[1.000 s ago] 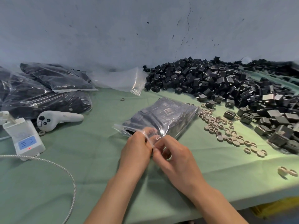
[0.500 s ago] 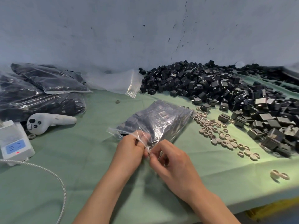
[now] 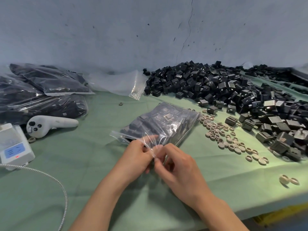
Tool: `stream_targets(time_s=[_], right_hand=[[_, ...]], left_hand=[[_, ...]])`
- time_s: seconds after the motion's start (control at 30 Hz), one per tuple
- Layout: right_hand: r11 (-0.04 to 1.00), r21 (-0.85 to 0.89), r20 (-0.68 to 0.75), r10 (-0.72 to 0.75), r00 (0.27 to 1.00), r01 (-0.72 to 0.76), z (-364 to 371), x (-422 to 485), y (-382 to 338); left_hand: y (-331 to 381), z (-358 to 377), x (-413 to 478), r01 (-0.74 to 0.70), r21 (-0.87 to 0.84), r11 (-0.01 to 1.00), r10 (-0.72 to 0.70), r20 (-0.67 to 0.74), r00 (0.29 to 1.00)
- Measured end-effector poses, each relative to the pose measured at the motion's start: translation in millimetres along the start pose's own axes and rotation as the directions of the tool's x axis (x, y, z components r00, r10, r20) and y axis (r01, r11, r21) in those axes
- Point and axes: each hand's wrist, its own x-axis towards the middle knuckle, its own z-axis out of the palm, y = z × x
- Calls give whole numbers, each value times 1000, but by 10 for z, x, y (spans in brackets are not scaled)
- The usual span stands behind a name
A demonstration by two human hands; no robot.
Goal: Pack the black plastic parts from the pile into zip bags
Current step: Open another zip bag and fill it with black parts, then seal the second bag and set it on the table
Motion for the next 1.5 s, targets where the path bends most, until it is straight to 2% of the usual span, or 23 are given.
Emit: stream_targets(time_s=[0.13,0.33,0.43,0.53,0.63,0.67,0.73,0.8,1.0,1.1,1.17,1.27,1.33,1.37,1.43,1.5], right_hand=[[1000,6,9,7,1000,-7,15,-5,-6],[1000,30,18,1,1000,-1,-1,-10,3],[1000,18,18,-1,1000,0,0,-5,5],[1000,-26,28,0,1000,1,-9,-2,6],[996,-94,17,0,1000,1,-7,-6,-14],[992,-123,18,1,1000,1,0,-10,-26],[984,-176,31,6,1000,0,26,-26,-60],[973,-231,42,-1,999,10,52,-39,-94],[927,-372,138,-3,990,55,90,-85,-103],[921,-387,163,27,986,38,76,-112,-94],[938,-346,182,54,982,12,58,-143,-84],[979,-175,179,131,975,-99,0,-164,-93],[968,-42,70,251,965,-248,-46,-148,-88],[939,27,-5,343,939,-343,-72,-125,-82],[810,216,-66,570,819,-546,-105,-62,-36],[608,418,34,732,681,-675,-127,21,6]], left_hand=[[-72,54,63,-5,53,999,8,-61,998],[-68,147,42,63,216,974,12,-330,944],[-61,141,36,64,240,969,18,-324,946],[-39,110,-9,38,85,996,-15,-261,965],[18,61,-77,87,-115,990,-116,-277,954],[46,35,-98,108,-229,967,-175,-298,938],[116,-37,-128,132,-497,858,-322,-320,891],[142,-127,-125,121,-631,766,-399,-319,860],[20,-408,-42,217,-419,882,-394,-399,828],[-75,-515,-54,242,-329,913,-387,-507,770],[-91,-559,-28,230,-355,906,-400,-542,739],[-83,-620,48,241,-403,883,-432,-495,754],[-107,-648,91,258,-396,881,-434,-461,774],[-119,-658,103,261,-394,881,-434,-453,779],[-153,-673,115,265,-398,878,-436,-441,785],[-170,-693,119,275,-390,879,-439,-434,787]])
